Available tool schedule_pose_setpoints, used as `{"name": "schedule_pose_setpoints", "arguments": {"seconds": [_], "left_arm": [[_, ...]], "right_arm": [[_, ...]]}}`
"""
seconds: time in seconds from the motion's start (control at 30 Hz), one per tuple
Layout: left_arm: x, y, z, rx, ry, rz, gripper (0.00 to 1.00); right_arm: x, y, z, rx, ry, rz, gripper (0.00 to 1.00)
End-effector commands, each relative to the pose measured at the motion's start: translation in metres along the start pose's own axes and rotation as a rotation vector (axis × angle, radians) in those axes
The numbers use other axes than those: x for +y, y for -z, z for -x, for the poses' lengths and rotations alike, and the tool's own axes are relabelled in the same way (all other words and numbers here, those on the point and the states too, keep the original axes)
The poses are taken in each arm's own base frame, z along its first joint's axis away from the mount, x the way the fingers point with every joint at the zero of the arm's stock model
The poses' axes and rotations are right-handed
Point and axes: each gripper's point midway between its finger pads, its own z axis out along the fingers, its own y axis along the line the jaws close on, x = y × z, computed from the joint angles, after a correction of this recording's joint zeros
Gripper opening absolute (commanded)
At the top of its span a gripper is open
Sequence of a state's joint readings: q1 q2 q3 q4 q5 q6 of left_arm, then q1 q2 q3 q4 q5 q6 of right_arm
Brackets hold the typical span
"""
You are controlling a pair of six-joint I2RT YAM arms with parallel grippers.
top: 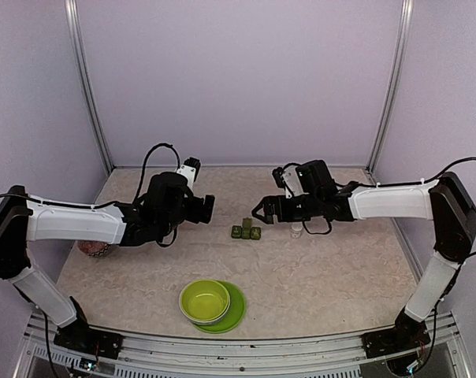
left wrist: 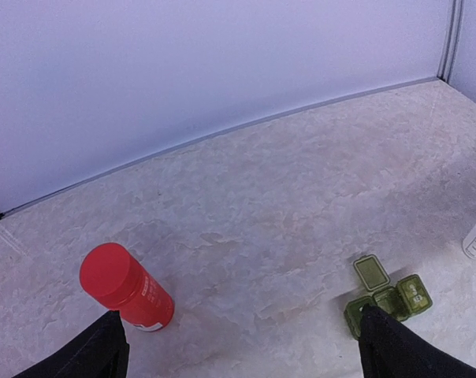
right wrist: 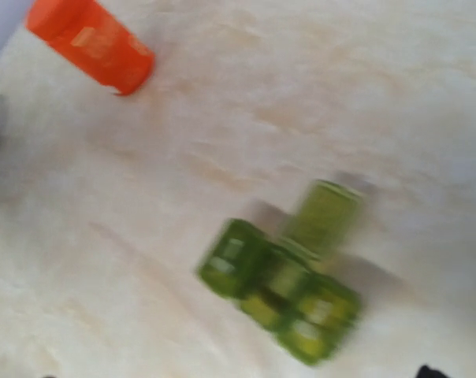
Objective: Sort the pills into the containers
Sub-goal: Place the pill container at the center of the board, then pick up the pill bottle from the center of the board.
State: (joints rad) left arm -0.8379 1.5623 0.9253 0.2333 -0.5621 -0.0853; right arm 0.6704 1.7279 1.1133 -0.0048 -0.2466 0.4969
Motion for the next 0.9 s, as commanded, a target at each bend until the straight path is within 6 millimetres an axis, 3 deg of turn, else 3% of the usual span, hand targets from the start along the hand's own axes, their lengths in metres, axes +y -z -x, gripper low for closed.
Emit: {"name": "schedule_pose_setpoints", "arguments": {"seconds": [0.0, 0.33, 0.63, 0.87], "left_arm": [[-0.023, 0.004, 0.033, -0.071, 0.036, -0.136, 0.99], [-0.06, -0.006, 0.034, -0.036, -0.063, -0.188, 0.99], [-0.073, -0.006, 0.024, -0.02, -0.071, -0.208, 0.99], [-0.068, -0.004, 0.016, -0.007, -0.066, -0.193, 0.99]], "right_arm": [[-0.045, 0.019, -0.002, -0.041, 0.007, -0.11, 0.96], [-0.089, 0.039, -0.014, -0.073, -0.002, -0.209, 0.96], [-0.116, 0.024, -0.026, -0.04, 0.021, -0.298, 0.87], [-0.127, 0.004, -0.037, 0.006, 0.024, -0.309, 0.8]]}}
